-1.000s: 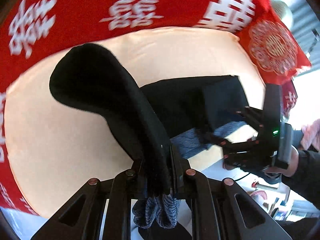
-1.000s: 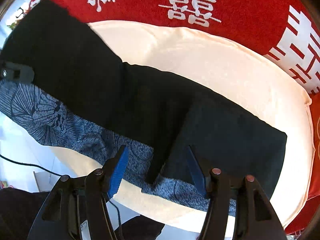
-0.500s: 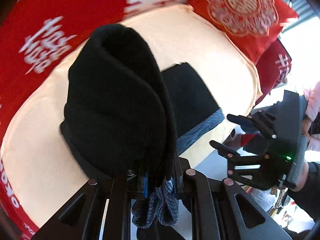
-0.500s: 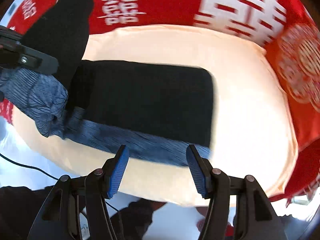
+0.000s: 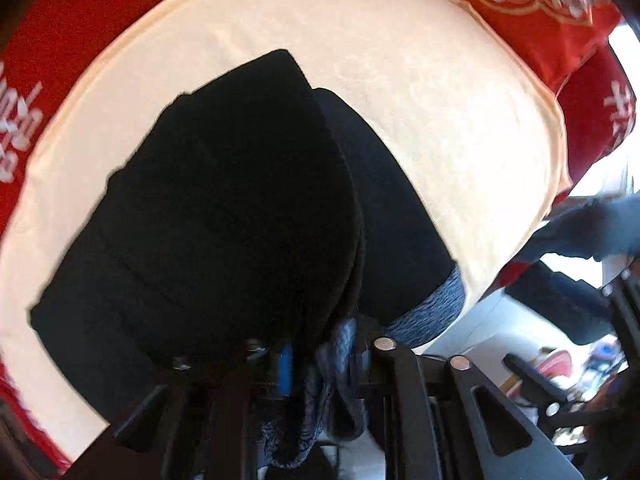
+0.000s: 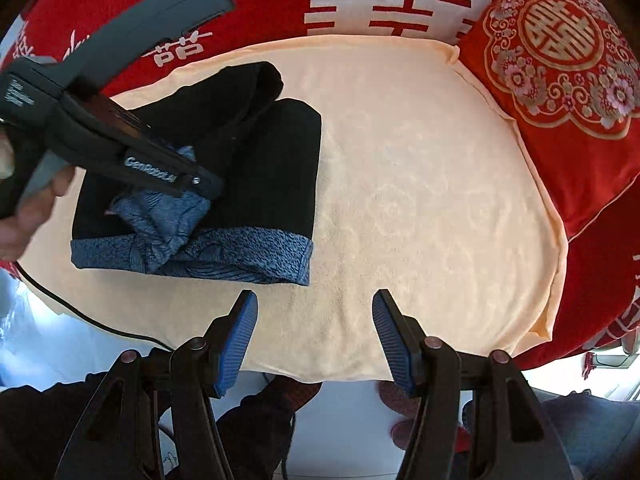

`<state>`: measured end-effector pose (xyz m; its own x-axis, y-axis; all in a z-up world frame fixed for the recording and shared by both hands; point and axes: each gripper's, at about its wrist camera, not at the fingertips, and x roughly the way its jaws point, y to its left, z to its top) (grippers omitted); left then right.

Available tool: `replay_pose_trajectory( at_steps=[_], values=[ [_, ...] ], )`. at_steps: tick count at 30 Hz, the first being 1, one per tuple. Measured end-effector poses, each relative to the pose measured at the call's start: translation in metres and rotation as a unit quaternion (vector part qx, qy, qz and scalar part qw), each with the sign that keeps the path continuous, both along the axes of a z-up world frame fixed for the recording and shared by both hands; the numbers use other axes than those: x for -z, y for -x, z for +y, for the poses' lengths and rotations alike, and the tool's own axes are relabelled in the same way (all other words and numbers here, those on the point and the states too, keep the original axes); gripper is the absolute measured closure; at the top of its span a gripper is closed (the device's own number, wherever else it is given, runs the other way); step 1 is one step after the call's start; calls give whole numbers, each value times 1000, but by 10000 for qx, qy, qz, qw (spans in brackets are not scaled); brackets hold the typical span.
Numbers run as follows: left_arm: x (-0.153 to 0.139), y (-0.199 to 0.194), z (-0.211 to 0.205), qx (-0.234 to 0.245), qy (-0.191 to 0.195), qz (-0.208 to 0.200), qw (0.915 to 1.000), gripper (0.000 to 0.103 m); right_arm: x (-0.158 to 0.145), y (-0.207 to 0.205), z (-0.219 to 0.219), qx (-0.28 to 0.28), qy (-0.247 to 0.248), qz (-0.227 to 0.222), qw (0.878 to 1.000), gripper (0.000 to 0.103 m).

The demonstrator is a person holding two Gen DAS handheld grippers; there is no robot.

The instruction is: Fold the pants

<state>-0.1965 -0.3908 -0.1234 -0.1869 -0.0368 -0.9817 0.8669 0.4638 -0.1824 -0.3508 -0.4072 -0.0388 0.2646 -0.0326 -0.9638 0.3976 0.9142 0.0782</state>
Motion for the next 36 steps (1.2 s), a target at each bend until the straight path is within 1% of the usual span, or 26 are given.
replay_pose_trajectory(
  at_steps=[1, 2, 3, 5, 7, 9, 11, 14, 15, 17, 20, 22, 24, 25, 26, 27, 28, 30, 31, 33, 34, 35, 36],
  values=[
    [-2, -1, 3, -170, 117, 177, 9996, 54, 0, -1, 0, -35, -33, -6, 10000, 39],
    [-5, 1, 5, -267, 249, 358, 9987, 40, -2, -3, 0, -97, -66, -26, 9999, 39],
    [-9, 3, 6, -274, 315, 383, 9984, 38, -4, -6, 1, -185, -99, -67, 9998, 39],
    [-21, 13, 8, -139, 453, 326, 9983, 38, -10, -13, 5, -355, -213, -211, 9989, 38],
    [-35, 17, 15, -108, 621, 451, 9970, 38, -15, -21, 3, -428, -347, -366, 9978, 27],
    [-54, 12, 28, -258, 893, 563, 9941, 38, -18, -27, -2, -447, -478, -489, 9967, 26],
    [-76, 3, 51, -473, 1186, 505, 9905, 38, -17, -35, -9, -405, -656, -608, 9952, 25],
    [-91, -18, 79, -765, 1246, 250, 9889, 38, -8, -55, -23, -284, -902, -824, 9921, 24],
    [-92, -26, 92, -906, 1199, 114, 9886, 38, -3, -64, -27, -265, -913, -843, 9919, 24],
    [-84, -46, 118, -1319, 986, -134, 9863, 38, 10, -88, -35, -169, -956, -787, 9922, 23],
    [-63, -70, 150, -1909, 664, -213, 9791, 38, 30, -122, -36, -119, -1044, -710, 9919, 23],
    [-50, -73, 163, -2132, 514, -283, 9753, 38, 38, -140, -28, -295, -1023, -707, 9918, 23],
    [-37, -76, 164, -2227, 418, -259, 9736, 38, 44, -156, -8, -759, -963, -581, 9908, 24],
    [-34, -76, 165, -2214, 396, -256, 9740, 38, 43, -163, 4, -1068, -837, -493, 9895, 48],
    [-32, -76, 165, -2179, 365, -278, 9749, 38, 41, -166, 9, -1172, -719, -403, 9897, 60],
    [-31, -74, 164, -2132, 351, -286, 9760, 38, 37, -166, 9, -1181, -847, -429, 9884, 77],
    [-33, -73, 160, -2116, 368, -259, 9763, 38, 30, -164, 5, -1129, -988, -485, 9875, 85],
    [-36, -72, 153, -2125, 443, -199, 9760, 38, 14, -157, -2, -1106, -1163, -612, 9851, 88],
    [-41, -71, 152, -2128, 527, -147, 9756, 38, 5, -152, -4, -1123, -1115, -681, 9850, 92],
    [-52, -66, 149, -2090, 841, -39, 9743, 38, -8, -139, -12, -1040, -954, -746, 9872, 92],
    [-54, -63, 148, -2050, 933, -13, 9743, 38, -7, -134, -17, -906, -927, -724, 9889, 92],
    [-53, -60, 144, -1970, 960, 13, 9757, 38, 3, -129, -27, -643, -896, -619, 9920, 92],
    [-47, -57, 140, -1852, 894, 21, 9786, 38, 15, -127, -33, -510, -909, -482, 9934, 92]
  ],
)
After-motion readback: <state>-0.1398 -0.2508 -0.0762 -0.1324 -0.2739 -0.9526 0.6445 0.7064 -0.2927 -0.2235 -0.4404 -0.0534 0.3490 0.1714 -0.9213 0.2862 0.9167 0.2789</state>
